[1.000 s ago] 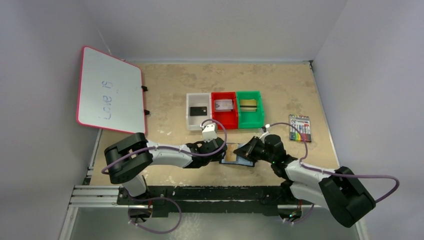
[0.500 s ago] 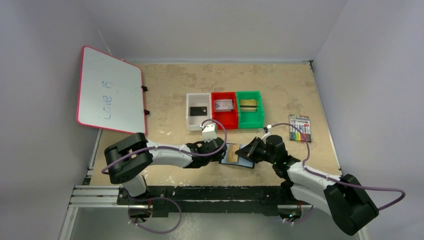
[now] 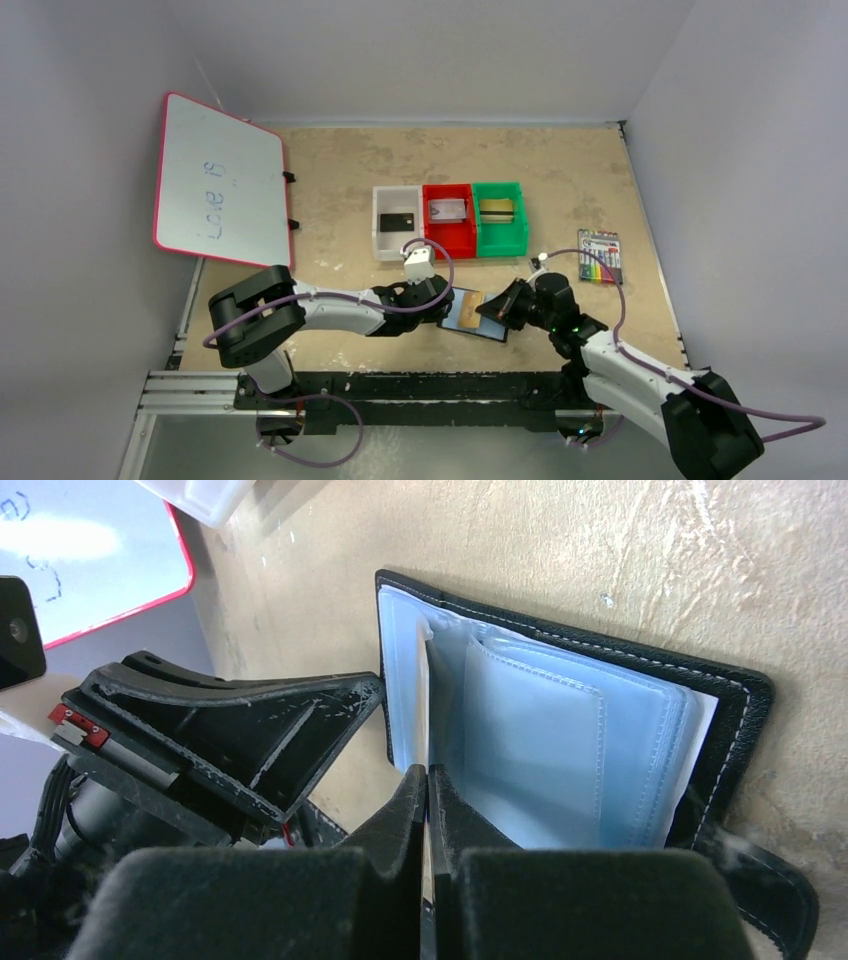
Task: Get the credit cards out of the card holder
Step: Remove the credit card from the card holder.
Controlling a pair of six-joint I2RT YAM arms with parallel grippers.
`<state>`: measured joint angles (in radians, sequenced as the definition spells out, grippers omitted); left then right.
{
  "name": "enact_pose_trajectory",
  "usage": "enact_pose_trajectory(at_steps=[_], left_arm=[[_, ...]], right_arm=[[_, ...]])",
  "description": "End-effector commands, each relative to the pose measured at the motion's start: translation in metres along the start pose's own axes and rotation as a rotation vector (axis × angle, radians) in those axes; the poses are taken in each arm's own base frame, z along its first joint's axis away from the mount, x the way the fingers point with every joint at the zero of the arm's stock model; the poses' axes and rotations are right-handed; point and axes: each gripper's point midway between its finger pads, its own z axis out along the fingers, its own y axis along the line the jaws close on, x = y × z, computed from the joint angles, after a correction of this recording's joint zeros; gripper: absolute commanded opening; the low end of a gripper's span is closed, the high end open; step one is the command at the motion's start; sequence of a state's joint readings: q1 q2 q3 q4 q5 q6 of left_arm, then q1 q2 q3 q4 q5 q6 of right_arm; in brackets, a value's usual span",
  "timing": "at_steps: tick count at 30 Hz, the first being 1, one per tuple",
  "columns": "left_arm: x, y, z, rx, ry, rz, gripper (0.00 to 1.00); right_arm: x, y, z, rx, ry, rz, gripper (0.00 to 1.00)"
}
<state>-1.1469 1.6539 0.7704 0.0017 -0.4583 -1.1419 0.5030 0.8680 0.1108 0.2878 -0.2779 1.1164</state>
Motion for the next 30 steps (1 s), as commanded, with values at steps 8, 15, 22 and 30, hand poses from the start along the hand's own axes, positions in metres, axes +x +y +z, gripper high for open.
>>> enact_pose_trajectory(at_steps=[8, 15, 22, 30], left_arm=[[-0.008, -0.006, -0.007, 0.008, -0.019, -0.006, 0.0], [-0.01, -0.004, -0.008, 0.001, -0.028, -0.008, 0.0], [-0.014, 0.003, -0.01, -0.019, -0.04, -0.017, 0.0], [-0.021, 0.007, -0.017, -0.033, -0.059, -0.021, 0.0]], right_arm=[[-0.01, -0.002, -0.005, 0.065, -0.04, 0.004, 0.0], [-0.013, 0.003, -0.011, 0.044, -0.069, 0.016, 0.0], [-0.026, -0.001, -0.02, 0.131, -0.121, -0.008, 0.0], [-0.05, 0.033, -0.04, 0.073, -0.214, -0.126, 0.0]])
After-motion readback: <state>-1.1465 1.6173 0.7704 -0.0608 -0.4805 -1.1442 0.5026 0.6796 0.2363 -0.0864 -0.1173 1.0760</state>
